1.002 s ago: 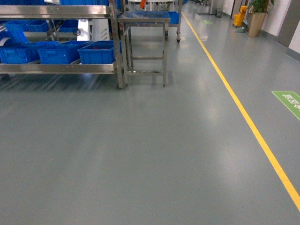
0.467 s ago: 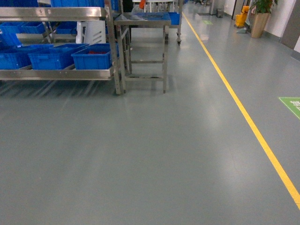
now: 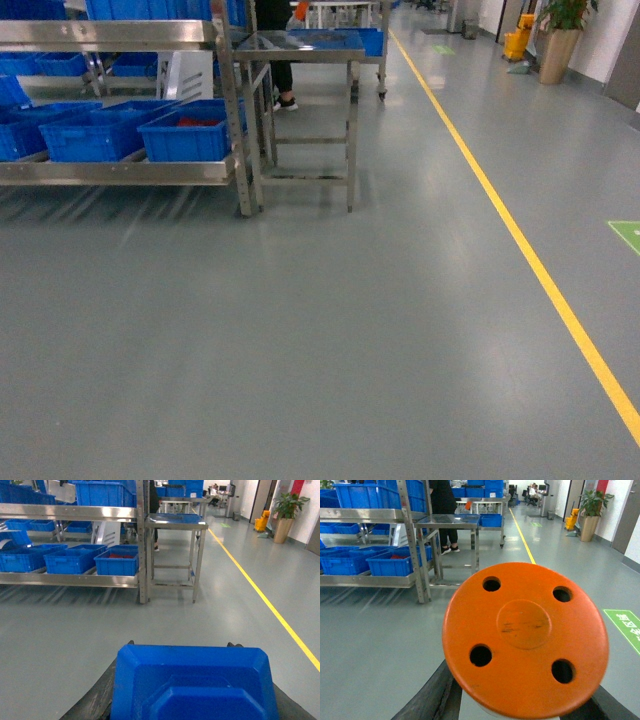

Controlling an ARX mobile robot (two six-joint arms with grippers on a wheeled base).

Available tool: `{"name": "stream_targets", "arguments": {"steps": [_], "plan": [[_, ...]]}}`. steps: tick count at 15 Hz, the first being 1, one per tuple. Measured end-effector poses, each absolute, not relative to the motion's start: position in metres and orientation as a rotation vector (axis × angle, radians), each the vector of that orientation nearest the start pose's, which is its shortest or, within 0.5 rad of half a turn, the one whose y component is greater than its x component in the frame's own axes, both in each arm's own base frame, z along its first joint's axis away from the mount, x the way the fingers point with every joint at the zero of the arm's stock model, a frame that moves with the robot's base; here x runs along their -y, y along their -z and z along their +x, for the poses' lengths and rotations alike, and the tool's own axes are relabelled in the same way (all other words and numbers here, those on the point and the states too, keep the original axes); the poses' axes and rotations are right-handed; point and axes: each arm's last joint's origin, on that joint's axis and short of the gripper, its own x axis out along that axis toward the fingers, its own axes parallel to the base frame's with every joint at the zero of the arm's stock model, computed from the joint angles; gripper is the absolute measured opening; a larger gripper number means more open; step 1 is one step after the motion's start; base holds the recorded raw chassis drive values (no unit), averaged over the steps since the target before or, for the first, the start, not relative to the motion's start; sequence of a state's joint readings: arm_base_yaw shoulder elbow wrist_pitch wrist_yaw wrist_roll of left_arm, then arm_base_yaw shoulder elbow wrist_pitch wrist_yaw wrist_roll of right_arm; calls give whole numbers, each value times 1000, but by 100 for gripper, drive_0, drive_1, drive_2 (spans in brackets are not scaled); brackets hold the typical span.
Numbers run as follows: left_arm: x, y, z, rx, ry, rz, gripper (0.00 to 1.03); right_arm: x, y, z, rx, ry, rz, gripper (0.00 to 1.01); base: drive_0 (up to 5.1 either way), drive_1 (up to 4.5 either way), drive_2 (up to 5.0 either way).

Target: Sort blue parts and orange caps into right shelf containers

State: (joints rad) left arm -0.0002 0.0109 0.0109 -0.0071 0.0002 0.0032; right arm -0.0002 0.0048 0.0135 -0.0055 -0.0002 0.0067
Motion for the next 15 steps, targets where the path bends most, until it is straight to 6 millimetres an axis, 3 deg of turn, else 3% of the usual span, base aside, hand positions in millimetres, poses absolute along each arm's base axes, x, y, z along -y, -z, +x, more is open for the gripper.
{"name": "stream_targets", "arguments": {"steps": [15], "plan": [[0,-166,98,-8,-1,3,42,0,-167,97,6,0,7,44,-6,423,-434]]}}
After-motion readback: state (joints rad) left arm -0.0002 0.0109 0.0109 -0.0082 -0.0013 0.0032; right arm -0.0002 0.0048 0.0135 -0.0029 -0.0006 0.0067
